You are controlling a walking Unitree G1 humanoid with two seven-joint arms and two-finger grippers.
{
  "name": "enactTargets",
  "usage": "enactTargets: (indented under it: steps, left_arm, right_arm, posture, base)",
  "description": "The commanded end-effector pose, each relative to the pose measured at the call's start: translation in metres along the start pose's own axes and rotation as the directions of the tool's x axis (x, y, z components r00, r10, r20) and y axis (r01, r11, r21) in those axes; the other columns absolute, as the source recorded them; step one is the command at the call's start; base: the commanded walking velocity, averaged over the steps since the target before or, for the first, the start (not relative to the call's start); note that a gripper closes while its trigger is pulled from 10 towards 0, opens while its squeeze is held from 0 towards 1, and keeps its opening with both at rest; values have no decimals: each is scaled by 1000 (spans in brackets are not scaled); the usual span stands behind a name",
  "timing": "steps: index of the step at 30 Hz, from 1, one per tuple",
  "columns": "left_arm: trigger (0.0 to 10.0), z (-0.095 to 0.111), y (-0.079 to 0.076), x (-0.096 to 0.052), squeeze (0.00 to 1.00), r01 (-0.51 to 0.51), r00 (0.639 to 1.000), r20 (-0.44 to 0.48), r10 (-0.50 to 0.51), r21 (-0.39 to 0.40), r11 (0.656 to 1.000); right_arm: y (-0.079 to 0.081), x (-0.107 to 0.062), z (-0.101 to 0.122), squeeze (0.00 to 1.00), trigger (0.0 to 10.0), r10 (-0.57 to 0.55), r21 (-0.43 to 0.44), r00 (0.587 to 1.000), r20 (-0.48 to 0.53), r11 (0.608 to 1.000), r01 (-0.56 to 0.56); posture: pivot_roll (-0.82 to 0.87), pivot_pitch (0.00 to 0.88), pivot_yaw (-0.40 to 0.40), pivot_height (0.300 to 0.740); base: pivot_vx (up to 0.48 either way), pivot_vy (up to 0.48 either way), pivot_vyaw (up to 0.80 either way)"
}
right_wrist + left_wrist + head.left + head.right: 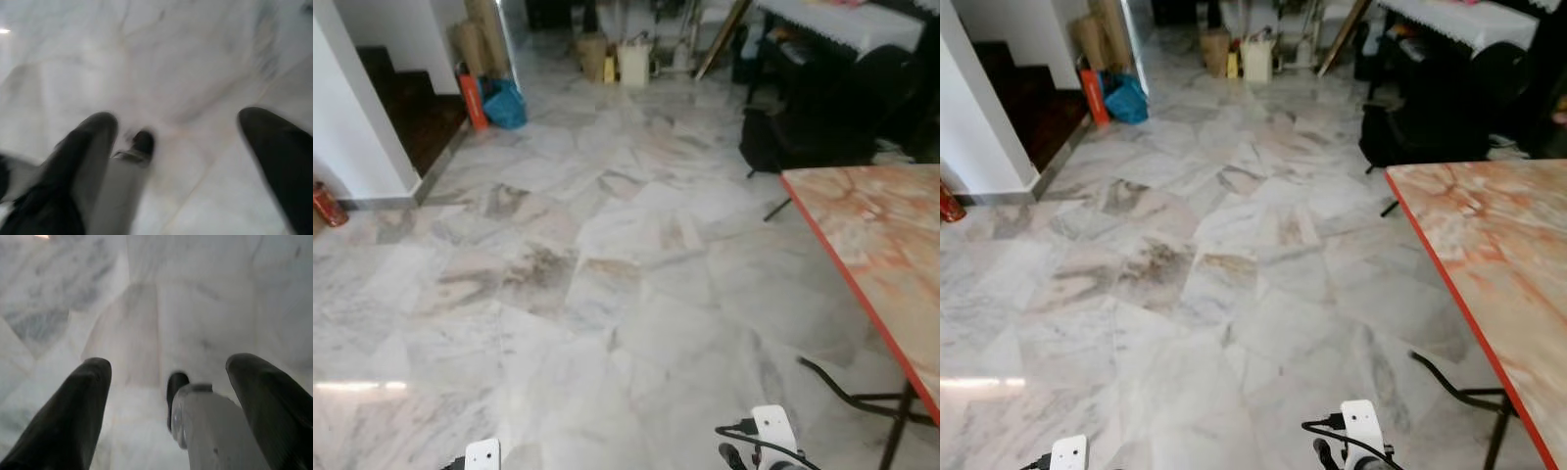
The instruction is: Hang hanger
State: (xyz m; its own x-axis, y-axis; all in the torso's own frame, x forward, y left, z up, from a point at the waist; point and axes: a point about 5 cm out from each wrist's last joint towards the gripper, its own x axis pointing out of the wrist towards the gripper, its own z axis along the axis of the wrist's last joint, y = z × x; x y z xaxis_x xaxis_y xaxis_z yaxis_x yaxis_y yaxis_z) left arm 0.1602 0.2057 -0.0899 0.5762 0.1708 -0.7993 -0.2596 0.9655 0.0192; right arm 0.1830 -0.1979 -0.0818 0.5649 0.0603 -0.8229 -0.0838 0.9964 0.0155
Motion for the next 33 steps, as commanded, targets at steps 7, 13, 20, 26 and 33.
enactTargets:
  steps: [7, 13, 20, 26, 33]
  left_arm:
    - [10000, -2, 4, 0, 0, -7, 1000, -17, 7, 16, 1000]
    - [10000, -2, 5, 0, 0, -8, 1000, -15, 8, 18, 1000]
    - [10000, -3, 6, -1, 0, -8, 1000, -17, 8, 21, 1000]
    - [10000, -5, 7, -1, 0, -8, 1000, -23, 8, 22, 1000]
    - [10000, -6, 8, -1, 0, -7, 999, -33, 8, 25, 1000]
  right_arm:
    - [8, 2, 2, 0, 10000, 15, -2, 1000, 3, 1000, -15]
    - [10, 2, -1, 0, 10000, 14, 2, 1000, -4, 1000, -14]
    - [10, 2, -2, 0, 10000, 14, 7, 1000, -4, 1000, -14]
    - [10, 2, -2, 0, 10000, 15, 13, 1000, -2, 1000, -15]
    - [9, 1, -1, 0, 10000, 14, 22, 1000, 1, 1000, -14]
  posture:
    - [-76, 0, 6, 740]
    - [-76, 0, 10, 740]
    - [-76, 0, 11, 740]
    - [-75, 0, 12, 740]
    - [-79, 0, 15, 740]
  base:
    - [-316, 0, 0]
    - [-315, 0, 0]
    - [-318, 0, 0]
    - [-315, 0, 0]
    - [-314, 0, 0]
